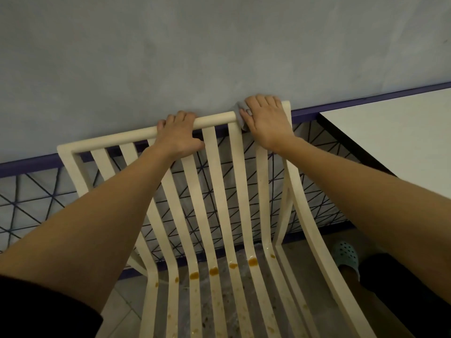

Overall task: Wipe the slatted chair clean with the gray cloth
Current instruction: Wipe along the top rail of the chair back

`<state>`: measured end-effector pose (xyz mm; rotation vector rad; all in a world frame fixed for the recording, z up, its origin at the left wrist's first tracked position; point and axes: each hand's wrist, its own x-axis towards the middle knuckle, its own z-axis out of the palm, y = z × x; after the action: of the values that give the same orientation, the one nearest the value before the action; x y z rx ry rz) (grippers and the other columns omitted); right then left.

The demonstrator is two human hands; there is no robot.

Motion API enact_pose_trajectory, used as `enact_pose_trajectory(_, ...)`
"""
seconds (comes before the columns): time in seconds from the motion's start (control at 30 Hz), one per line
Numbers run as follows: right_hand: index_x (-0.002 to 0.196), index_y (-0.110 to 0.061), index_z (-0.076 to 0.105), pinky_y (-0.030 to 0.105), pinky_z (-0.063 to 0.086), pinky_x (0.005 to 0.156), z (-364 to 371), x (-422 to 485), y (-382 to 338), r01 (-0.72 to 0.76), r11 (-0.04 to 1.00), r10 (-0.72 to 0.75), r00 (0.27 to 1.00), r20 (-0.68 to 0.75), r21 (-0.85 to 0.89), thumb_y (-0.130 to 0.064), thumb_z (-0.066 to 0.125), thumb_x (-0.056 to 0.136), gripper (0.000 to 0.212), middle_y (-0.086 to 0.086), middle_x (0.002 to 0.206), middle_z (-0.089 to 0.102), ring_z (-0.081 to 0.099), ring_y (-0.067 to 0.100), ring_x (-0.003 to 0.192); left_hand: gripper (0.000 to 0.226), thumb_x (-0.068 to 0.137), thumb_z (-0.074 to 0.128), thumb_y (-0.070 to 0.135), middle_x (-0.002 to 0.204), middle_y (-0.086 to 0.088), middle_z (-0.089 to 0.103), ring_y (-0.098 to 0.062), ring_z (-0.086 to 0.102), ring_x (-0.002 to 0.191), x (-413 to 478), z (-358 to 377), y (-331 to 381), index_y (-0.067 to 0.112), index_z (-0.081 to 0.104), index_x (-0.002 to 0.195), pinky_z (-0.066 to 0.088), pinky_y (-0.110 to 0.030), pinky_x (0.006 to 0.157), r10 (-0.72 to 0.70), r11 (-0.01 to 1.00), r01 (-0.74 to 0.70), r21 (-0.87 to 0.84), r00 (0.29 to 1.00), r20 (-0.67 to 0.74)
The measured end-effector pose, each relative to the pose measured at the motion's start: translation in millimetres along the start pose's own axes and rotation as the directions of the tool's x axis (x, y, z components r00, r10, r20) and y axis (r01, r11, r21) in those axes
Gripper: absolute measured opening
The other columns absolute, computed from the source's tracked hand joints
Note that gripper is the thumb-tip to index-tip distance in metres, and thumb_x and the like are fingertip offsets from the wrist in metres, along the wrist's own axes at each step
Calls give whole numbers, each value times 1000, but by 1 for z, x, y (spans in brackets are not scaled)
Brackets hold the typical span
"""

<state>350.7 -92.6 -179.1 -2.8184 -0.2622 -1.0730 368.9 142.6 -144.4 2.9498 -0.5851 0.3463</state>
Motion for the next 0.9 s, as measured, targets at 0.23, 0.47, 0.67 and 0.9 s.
enact_pose_trajectory(0.23, 91, -13, 58, 37, 41, 77, -15, 18, 9, -109, 991, 103, 992, 77, 81, -42, 30, 102, 42, 6, 79, 60, 56, 24, 75, 62, 81, 65, 33, 131, -6, 42, -29, 37, 122, -1, 0, -1, 20, 39, 136, 23, -42, 103, 6, 1000, -7, -27, 1000, -6)
enact_pose_trajectory(0.47, 90, -9, 59, 35, 47, 71, -29, 49, -7, -355, 927, 375, 850, 370, -123, -34, 37, 94, 34, 10, 79, 60, 58, 27, 76, 62, 80, 65, 33, 131, -6, 43, -28, 37, 121, -1, 2, -2, 20, 40, 135, 24, -43, 104, 13, 999, -14, -39, 1000, -22)
enact_pose_trajectory(0.67, 85, -12, 60, 33, 41, 65, -16, 40, -6, -326, 941, 338, 915, 223, -88, -34, 32, 98, 38, 5, 71, 55, 57, 26, 70, 63, 79, 65, 33, 131, -5, 43, -28, 37, 121, 0, 3, -3, 20, 39, 135, 24, -42, 103, 22, 999, -24, -48, 999, -33)
enact_pose_trajectory(0.9, 112, -13, 55, 39, 37, 90, -9, 7, -1, -89, 995, 90, 996, 26, -45, -29, 33, 102, 29, 9, 100, 57, 51, 29, 95, 63, 79, 65, 34, 131, -5, 43, -28, 38, 120, -2, 2, -5, 21, 40, 136, 25, -41, 101, 35, 997, -38, -61, 998, -45)
